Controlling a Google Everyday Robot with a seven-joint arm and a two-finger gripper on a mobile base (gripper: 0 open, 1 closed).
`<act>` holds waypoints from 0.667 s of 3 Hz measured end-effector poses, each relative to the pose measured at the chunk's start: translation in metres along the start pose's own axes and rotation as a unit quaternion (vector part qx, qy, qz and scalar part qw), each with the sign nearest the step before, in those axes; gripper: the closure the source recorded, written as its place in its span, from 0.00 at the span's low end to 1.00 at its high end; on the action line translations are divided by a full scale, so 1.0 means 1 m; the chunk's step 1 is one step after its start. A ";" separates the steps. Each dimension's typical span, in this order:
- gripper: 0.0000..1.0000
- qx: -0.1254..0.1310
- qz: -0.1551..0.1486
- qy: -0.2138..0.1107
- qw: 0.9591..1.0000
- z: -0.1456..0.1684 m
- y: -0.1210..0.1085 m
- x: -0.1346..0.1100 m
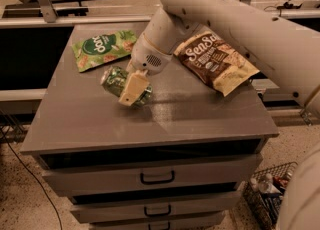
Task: Knock green can over
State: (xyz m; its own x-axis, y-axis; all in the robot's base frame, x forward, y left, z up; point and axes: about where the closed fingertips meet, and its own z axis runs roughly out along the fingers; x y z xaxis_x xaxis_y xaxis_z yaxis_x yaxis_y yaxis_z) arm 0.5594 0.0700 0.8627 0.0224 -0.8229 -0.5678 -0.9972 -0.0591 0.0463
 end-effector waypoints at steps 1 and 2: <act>0.14 -0.001 0.000 0.009 1.000 0.009 0.000 0.000; 0.00 0.006 -0.001 0.013 1.000 0.013 -0.001 -0.001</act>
Offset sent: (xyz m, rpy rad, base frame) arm 0.0021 0.0094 -0.0108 -0.0304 -0.0306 -0.0177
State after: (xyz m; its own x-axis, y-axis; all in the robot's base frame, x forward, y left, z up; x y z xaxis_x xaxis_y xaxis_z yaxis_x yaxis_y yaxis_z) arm 0.5596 0.0785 0.8527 0.0262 -0.8369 -0.5467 -0.9979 -0.0544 0.0353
